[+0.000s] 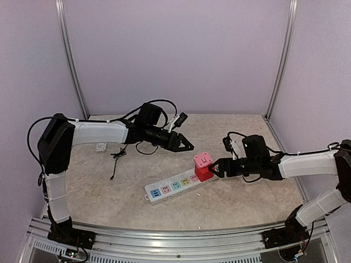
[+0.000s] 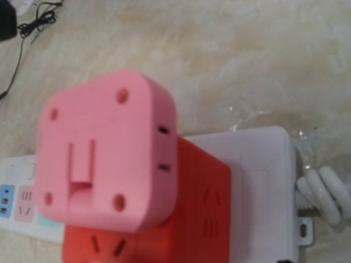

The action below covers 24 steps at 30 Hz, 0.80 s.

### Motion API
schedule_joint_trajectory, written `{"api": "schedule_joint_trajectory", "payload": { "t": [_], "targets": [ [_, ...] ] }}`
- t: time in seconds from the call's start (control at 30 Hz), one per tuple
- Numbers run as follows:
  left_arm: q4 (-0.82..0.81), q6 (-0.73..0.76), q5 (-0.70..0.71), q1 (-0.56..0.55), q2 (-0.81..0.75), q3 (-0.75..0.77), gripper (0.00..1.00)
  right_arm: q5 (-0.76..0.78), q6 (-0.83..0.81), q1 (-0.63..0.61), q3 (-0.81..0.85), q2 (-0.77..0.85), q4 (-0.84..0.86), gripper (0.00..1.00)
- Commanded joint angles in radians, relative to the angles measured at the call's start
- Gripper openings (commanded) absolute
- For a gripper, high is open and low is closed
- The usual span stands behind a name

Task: Pull the plug off the socket

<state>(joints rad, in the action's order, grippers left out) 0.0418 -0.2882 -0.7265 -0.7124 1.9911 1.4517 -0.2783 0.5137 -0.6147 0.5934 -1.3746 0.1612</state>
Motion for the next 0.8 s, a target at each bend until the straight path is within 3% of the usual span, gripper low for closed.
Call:
{"api": "schedule_joint_trajectory", "payload": {
  "t": [0.0, 0.57, 0.67, 0.77],
  "targets": [
    [-0.004, -0.020, -0.009, -0.021, 0.043, 0.048, 0.47, -0.018, 0.017, 0.010, -0.015, -0.045, 0.061, 0.78],
    [0.035, -0.060, -0.002, -0.084, 0.150, 0.134, 0.39, -0.020, 0.013, 0.010, -0.018, -0.081, 0.073, 0.75],
    [0.045, -0.068, 0.007, -0.090, 0.153, 0.145, 0.40, -0.022, 0.014, 0.010, -0.021, -0.081, 0.076, 0.74],
    [0.054, -0.080, 0.041, -0.089, 0.159, 0.142, 0.46, -0.022, 0.015, 0.010, -0.024, -0.078, 0.079, 0.73]
  ]
}}
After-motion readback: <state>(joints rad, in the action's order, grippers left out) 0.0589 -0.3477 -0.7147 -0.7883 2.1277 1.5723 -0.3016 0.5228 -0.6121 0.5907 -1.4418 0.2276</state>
